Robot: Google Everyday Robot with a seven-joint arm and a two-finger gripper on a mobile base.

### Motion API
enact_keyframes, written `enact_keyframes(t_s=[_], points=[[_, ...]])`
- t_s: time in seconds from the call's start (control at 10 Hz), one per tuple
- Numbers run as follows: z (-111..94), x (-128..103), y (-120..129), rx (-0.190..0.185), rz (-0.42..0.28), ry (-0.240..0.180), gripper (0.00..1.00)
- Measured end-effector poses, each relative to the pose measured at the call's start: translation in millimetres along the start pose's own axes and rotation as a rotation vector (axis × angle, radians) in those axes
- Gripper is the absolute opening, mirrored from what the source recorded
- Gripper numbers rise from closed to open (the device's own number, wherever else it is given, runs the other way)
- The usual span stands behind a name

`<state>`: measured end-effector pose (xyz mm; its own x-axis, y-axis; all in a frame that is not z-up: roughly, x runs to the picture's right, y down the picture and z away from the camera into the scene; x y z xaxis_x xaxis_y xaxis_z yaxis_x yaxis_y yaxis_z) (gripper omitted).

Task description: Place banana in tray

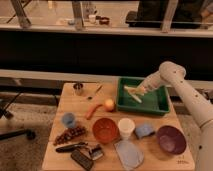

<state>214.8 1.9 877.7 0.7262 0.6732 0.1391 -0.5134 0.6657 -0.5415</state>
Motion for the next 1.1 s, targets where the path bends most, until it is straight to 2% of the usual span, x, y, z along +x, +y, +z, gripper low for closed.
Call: enact_keyframes(t_s=[0.1,0.3,0.6,1.0,1.1], points=[[0.1,-2.3,1.1,-0.003,-0.005,-0.006,0.72],[-0.3,-5.5,3.5,-0.014,-0.011,-0.024,0.76],[-3.5,-8.8,4.1,-0.040,-0.006,-0.064,0.76],[-6.9,-13.4,5.9,-0.105,0.002,-0.085,0.76],[-7.8,-15.7,5.5,-0.111,0.002,-0.095,0.76]])
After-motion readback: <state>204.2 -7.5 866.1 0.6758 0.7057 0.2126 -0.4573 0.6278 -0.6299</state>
